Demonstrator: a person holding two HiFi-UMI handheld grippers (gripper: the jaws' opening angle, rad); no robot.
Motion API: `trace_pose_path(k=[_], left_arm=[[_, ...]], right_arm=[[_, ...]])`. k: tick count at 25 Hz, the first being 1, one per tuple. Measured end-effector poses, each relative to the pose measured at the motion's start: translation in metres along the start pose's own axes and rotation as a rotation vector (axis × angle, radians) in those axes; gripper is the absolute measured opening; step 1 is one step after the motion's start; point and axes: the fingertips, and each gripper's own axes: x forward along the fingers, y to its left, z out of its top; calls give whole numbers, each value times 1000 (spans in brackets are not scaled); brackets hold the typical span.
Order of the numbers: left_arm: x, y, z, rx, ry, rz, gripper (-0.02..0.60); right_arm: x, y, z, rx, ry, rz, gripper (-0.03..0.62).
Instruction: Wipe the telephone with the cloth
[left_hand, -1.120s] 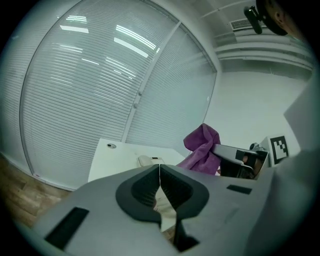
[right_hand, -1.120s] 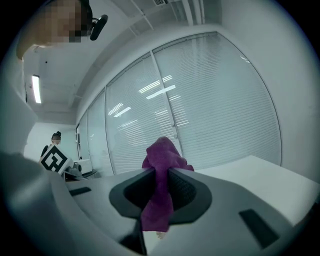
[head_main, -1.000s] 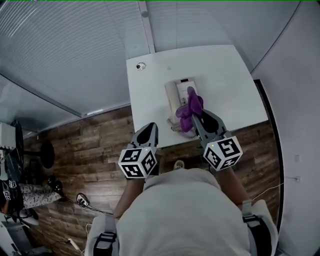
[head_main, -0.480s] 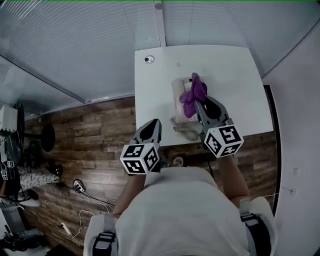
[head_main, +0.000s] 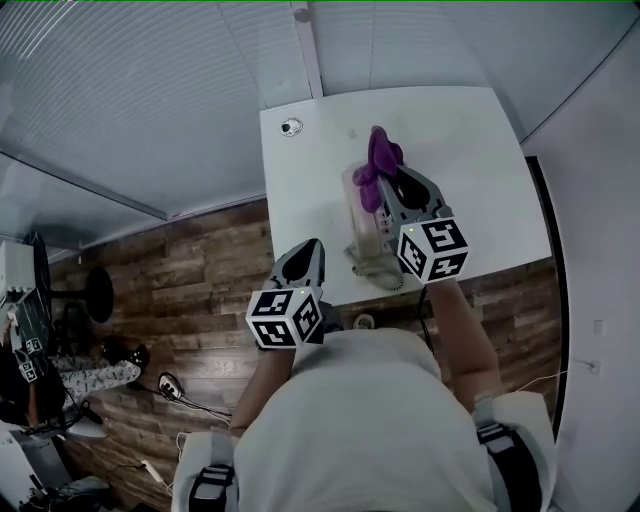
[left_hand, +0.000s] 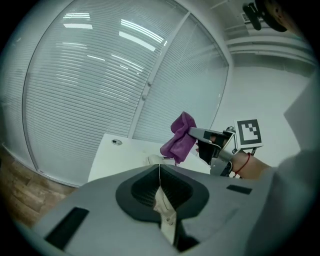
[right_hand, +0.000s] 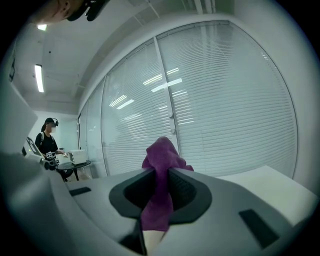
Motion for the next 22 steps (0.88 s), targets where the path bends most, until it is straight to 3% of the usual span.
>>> trace_pose_path(k=[12, 22], left_arm=[[20, 17, -3, -23, 59, -26, 21], [21, 27, -6, -32, 77, -31, 21]], right_arm=[[63, 0, -25, -9, 72, 0, 78], [76, -3, -72, 11, 180, -28, 78]])
